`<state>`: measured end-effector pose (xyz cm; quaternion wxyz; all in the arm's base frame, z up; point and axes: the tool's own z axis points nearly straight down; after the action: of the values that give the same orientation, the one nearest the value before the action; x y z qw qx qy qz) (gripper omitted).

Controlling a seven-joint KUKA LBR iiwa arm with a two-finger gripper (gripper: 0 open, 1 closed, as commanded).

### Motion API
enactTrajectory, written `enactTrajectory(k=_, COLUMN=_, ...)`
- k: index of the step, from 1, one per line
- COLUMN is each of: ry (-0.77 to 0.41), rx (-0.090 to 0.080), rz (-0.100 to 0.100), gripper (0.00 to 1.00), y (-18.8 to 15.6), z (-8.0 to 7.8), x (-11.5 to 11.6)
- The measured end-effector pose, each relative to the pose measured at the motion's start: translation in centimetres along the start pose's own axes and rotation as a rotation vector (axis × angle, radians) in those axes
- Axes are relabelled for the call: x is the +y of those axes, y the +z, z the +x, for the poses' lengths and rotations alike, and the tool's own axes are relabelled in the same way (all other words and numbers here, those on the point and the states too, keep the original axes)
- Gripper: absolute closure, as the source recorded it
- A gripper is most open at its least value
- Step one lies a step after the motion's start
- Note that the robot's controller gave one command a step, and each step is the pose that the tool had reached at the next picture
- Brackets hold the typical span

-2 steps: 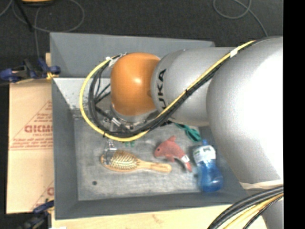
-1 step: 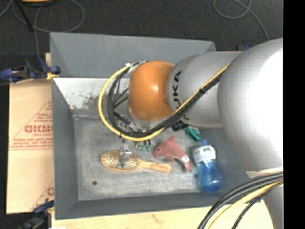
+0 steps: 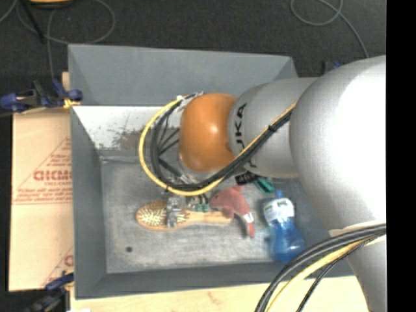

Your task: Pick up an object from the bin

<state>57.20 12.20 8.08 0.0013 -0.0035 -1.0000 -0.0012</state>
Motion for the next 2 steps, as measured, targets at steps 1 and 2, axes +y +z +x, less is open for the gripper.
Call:
enactTrajectory(k=1, ry=0.001, rx=0.0, rz=0.0, gripper=1.0, y=0.0, z=0.0, x=0.0)
enactTrajectory(k=2, ry=-0.001, rx=0.001, rz=0.001, gripper=1.0, y=-4.8, z=0.2, x=0.2)
